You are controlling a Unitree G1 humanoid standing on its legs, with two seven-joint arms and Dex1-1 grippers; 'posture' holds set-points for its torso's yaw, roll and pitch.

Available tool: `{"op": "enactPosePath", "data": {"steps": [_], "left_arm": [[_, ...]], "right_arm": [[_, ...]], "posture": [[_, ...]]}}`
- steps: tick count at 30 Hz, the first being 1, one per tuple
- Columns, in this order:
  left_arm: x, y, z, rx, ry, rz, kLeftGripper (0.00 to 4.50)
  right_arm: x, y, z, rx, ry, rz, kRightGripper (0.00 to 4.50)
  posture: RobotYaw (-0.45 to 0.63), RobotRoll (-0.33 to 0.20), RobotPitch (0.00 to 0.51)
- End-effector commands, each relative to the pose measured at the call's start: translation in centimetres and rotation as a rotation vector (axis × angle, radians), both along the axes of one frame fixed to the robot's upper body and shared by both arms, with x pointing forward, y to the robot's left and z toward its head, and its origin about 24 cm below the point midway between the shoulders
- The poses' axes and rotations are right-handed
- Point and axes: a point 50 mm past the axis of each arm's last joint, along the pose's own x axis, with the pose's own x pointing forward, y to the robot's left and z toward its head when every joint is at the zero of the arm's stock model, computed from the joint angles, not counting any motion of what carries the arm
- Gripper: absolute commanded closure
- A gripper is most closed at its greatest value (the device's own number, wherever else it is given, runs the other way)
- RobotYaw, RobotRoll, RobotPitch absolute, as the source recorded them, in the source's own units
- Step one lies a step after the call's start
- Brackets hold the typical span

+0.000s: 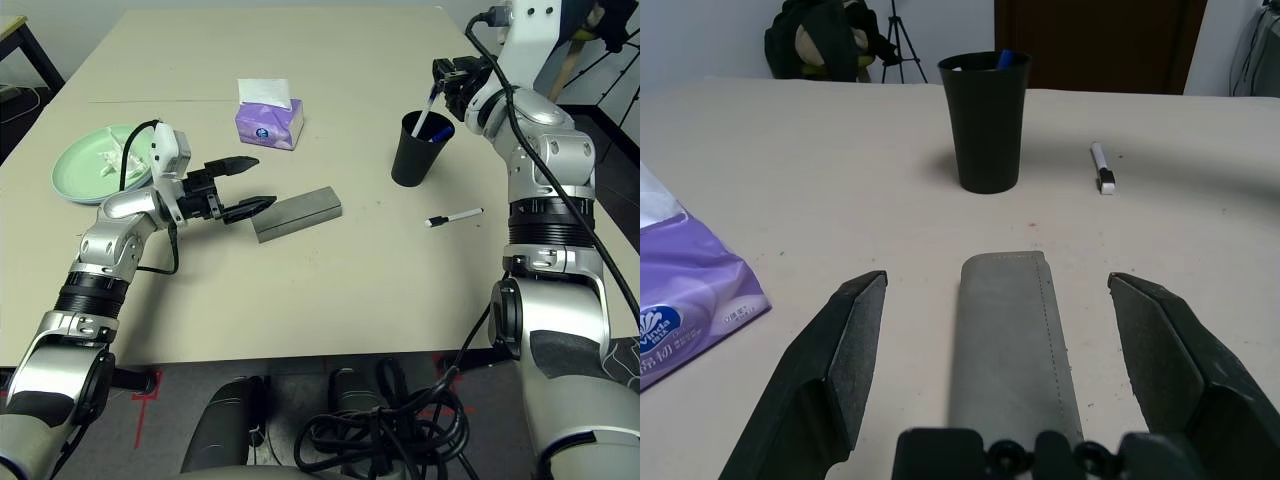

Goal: Organize and tidy the items on the table.

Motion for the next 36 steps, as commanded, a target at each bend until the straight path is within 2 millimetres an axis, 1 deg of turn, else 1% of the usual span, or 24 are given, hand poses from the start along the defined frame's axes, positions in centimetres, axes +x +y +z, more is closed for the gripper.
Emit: {"op": "enactPosePath", "data": {"steps": [1, 3, 5, 7, 8, 10, 11, 12, 13, 17, 19, 21, 24, 28, 31, 36], "left_arm": [[-0.2, -0.1, -0.1, 0.029, -0.022, -0.021, 0.00], [-0.2, -0.3, -0.2, 0.028, -0.026, -0.030, 0.00], [-0.3, -0.6, -0.3, 0.032, -0.032, -0.050, 0.00], [-0.3, -0.8, -0.4, 0.037, -0.033, -0.061, 0.00], [-0.4, -0.8, -0.5, 0.041, -0.033, -0.069, 0.00], [-0.4, -1.0, -0.8, 0.051, -0.028, -0.082, 0.00], [-0.4, -1.1, -0.9, 0.054, -0.024, -0.086, 0.00], [-0.4, -1.2, -1.0, 0.056, -0.022, -0.088, 0.00], [-0.5, -1.2, -1.0, 0.056, -0.022, -0.089, 0.00], [-0.6, -1.5, -1.2, 0.054, -0.015, -0.086, 0.00], [-0.7, -1.5, -1.3, 0.054, -0.015, -0.084, 0.00], [-0.7, -1.6, -1.3, 0.046, -0.019, -0.078, 0.00], [-0.8, -1.7, -1.0, 0.025, -0.028, -0.066, 0.00], [-1.1, -1.6, -0.7, 0.013, -0.039, -0.051, 0.00], [-1.2, -1.6, -0.4, 0.007, -0.045, -0.041, 0.00], [-1.6, -1.4, -0.2, 0.002, -0.049, -0.030, 0.00]], "right_arm": [[-0.2, 0.0, -0.4, -0.020, 0.014, 0.012, 0.05], [-0.3, 0.3, -0.4, -0.015, -0.006, 0.067, 0.05], [-0.8, 1.5, -0.3, -0.015, -0.052, 0.241, 0.05], [-1.4, 2.1, -0.5, -0.046, -0.072, 0.373, 0.05], [-2.0, 2.6, -0.8, -0.090, -0.067, 0.476, 0.05], [-3.5, 3.2, -2.5, -0.225, 0.025, 0.712, 0.05], [-4.2, 3.0, -3.6, -0.334, 0.092, 0.802, 0.05], [-4.6, 2.6, -4.5, -0.437, 0.158, 0.857, 0.05], [-4.9, 2.2, -5.0, -0.504, 0.199, 0.887, 0.05], [-4.8, 0.0, -6.5, -0.765, 0.368, 0.967, 0.05], [-4.7, -0.6, -6.7, -0.823, 0.414, 0.987, 0.05], [-4.2, -1.4, -6.8, -0.952, 0.453, 0.988, 0.05], [-3.3, -2.6, -6.3, -1.171, 0.492, 0.951, 0.05], [-2.7, -3.5, -5.3, -1.376, 0.528, 0.956, 0.05], [-2.5, -3.8, -4.6, -1.472, 0.546, 0.956, 0.05], [-2.2, -3.8, -3.8, -1.568, 0.551, 0.958, 0.05]], "posture": [[0.00, 0.000, 0.107], [0.00, 0.000, 0.110], [0.00, 0.000, 0.114], [0.01, 0.000, 0.116], [0.01, 0.000, 0.120], [0.01, 0.000, 0.126], [0.01, 0.000, 0.130], [0.01, 0.000, 0.133], [0.01, 0.000, 0.137], [0.01, 0.000, 0.155], [0.02, 0.000, 0.158], [0.02, 0.000, 0.167], [0.04, 0.000, 0.184], [0.05, 0.000, 0.201], [0.05, 0.000, 0.213], [0.06, 0.000, 0.237]]}}
